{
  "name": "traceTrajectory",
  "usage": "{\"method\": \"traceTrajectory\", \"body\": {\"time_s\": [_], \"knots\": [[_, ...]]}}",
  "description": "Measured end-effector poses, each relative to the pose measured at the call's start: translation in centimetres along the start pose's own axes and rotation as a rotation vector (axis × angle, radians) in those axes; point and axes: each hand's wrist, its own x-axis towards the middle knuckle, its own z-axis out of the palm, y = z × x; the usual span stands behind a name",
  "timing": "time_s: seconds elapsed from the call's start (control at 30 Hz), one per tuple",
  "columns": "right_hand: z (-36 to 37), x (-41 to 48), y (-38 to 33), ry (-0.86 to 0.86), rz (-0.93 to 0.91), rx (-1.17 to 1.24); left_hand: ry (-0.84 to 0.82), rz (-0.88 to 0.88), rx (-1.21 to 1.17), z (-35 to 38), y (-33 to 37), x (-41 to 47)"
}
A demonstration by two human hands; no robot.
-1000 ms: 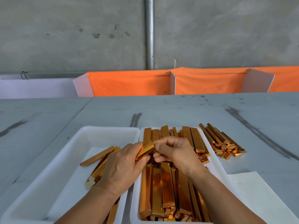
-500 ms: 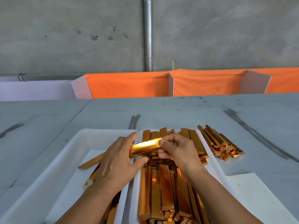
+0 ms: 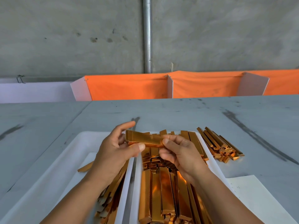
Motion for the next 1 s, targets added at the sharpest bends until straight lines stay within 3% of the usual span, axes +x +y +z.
{"method": "traceTrajectory", "body": {"time_s": [0.23, 0.43, 0.6, 0.77, 1.0], "knots": [[0.2, -0.3, 0.0, -0.129, 0.093, -0.014, -0.178, 0.045, -0.086, 1.8, -0.4, 0.7], [0.6, -0.7, 0.3, -0.159, 0.101, -0.225, -0.010, 0.079, -0.018, 2.8, -1.3, 0.8], [0.8, -0.6, 0.6, -0.025, -0.076, -0.408, 0.160, 0.194, 0.460, 2.7, -2.5, 0.2], [0.9, -0.8, 1.0, 0.071, -0.269, -0.498, 0.139, 0.168, 0.906, 2.7, -3.2, 0.2], [1.1, -1.1, 0.8, 0.107, -0.388, -0.535, 0.111, 0.186, 1.137, 3.2, -3.6, 0.2]]}}
